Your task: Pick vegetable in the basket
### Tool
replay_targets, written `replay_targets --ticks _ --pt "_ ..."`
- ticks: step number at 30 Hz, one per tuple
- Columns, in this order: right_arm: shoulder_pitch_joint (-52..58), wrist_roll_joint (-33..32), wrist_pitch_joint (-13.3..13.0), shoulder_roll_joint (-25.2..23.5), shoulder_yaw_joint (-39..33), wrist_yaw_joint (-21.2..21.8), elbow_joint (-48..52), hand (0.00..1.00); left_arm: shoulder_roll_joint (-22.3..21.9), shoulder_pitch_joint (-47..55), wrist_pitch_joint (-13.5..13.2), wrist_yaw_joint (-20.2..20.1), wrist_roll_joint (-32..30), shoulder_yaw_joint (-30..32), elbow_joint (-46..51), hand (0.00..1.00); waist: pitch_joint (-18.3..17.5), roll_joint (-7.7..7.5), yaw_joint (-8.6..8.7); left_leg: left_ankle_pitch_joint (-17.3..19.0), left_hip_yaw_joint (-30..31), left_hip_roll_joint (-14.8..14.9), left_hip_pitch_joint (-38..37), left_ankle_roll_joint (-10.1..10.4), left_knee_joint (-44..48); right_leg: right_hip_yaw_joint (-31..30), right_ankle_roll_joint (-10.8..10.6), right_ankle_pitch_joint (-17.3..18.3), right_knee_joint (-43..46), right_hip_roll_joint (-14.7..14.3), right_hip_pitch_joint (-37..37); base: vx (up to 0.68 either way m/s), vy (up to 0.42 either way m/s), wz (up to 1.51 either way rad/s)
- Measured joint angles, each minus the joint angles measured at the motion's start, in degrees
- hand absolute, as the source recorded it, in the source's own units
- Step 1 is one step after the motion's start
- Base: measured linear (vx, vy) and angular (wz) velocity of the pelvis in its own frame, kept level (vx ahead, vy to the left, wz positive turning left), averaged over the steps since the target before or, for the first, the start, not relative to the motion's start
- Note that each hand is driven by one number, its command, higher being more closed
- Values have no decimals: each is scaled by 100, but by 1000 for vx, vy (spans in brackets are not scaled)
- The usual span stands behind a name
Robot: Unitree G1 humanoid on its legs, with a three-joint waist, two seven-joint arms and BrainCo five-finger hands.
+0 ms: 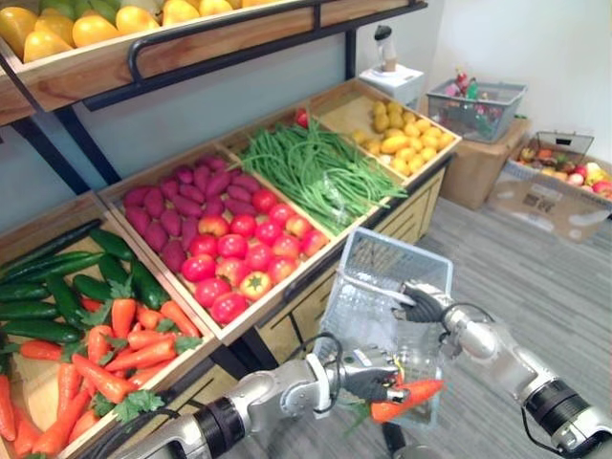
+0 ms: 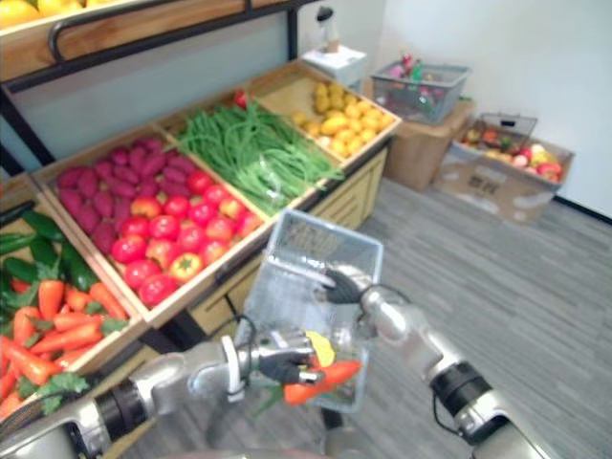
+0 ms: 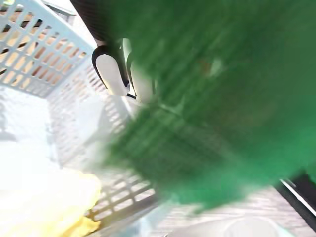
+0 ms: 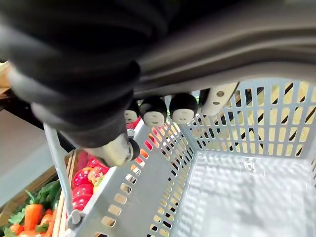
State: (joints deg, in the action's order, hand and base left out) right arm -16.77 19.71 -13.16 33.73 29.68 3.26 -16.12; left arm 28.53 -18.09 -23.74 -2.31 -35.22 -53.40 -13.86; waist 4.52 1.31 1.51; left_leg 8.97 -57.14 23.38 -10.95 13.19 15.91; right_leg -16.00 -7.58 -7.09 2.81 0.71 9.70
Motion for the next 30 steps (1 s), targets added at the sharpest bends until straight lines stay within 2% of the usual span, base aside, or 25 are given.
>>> replay_targets --ticks 6,10,11,15,19,30 --pt "0 -66 -2 16 -13 132 -108 100 -222 48 168 244 -512 605 -1105 100 60 -98 44 -125 274 -257 129 -63 -308 71 -31 -1 -100 156 -2 -10 25 15" --pt "0 -292 -11 6 -148 299 -210 100 -414 187 334 482 -835 1130 -1572 100 66 -118 143 -180 373 -399 199 -98 -474 137 -56 -13 -199 256 -2 -1 34 13" --pt "1 -294 -11 6 -175 325 -220 100 -493 205 364 512 -880 1220 -1644 0 66 -119 150 -181 376 -416 199 -98 -486 137 -59 -12 -204 262 -2 9 44 1" --pt "6 -471 -28 -36 -304 353 -225 100 -1149 207 649 864 -1341 1987 -2044 0 99 -174 173 -182 460 -473 260 -102 -491 159 -77 -15 -231 313 -2 5 33 6" --pt "64 -503 -28 -96 -477 360 -224 100 -1556 201 1055 1075 -1343 2249 -2265 0 103 -179 176 -207 560 -519 274 -134 -571 217 -78 -15 -270 347 -48 -8 11 10" --pt "460 -735 1 -87 -690 597 -210 100 -1735 201 1115 1076 -1340 2292 -2293 0 113 -196 176 -220 682 -672 283 -152 -683 291 -134 1 -314 465 -99 -21 8 5"
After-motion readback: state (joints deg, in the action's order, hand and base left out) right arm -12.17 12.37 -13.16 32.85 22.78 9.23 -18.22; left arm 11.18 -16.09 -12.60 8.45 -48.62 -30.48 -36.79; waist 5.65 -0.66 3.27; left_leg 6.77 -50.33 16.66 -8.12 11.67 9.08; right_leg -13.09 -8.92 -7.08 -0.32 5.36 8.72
